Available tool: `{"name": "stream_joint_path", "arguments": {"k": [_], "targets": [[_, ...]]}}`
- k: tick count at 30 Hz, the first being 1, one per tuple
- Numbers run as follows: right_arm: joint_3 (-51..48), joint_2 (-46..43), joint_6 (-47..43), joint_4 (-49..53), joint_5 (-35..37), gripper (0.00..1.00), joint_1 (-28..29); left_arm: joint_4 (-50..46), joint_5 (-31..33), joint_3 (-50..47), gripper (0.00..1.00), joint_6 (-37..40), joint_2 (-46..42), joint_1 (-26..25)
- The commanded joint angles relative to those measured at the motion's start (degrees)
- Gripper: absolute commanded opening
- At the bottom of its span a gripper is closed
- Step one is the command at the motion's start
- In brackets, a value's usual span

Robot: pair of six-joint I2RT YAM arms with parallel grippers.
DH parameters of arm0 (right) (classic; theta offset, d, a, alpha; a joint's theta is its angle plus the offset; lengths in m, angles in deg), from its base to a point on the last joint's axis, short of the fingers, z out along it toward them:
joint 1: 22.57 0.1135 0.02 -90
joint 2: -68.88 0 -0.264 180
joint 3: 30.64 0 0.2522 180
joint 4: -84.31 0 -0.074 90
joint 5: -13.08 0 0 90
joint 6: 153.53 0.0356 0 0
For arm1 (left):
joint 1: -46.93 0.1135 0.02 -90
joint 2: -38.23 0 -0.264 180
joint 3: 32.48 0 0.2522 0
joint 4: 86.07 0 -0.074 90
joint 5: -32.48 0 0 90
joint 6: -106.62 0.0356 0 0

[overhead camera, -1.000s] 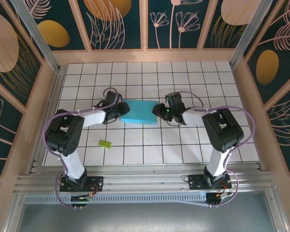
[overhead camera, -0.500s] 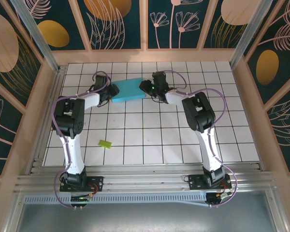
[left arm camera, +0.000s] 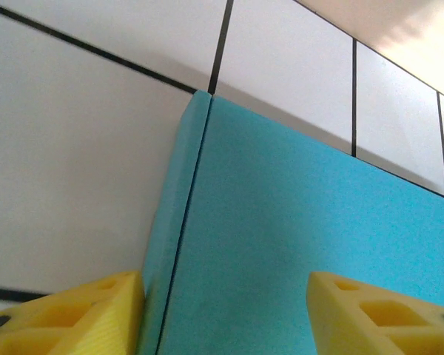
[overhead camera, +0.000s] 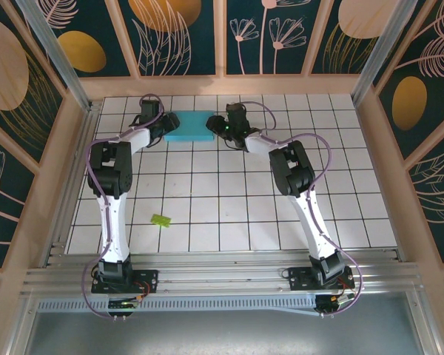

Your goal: Fold the paper box

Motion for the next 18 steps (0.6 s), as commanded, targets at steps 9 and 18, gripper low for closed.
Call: {"name": "stream_joint_path", "arguments": {"k": [9, 18], "targets": [[-5.8, -11.6, -6.5, 3.5, -1.8, 0.74, -1.2, -3.0, 1.2, -2.4, 0.68, -0.4, -4.6, -0.8], [-16.6, -28.5, -13.8, 5.0, -4.0, 0.82, -5.1, -3.6, 1.4, -6.4, 0.84, -0.7, -15.5, -0.8]]}}
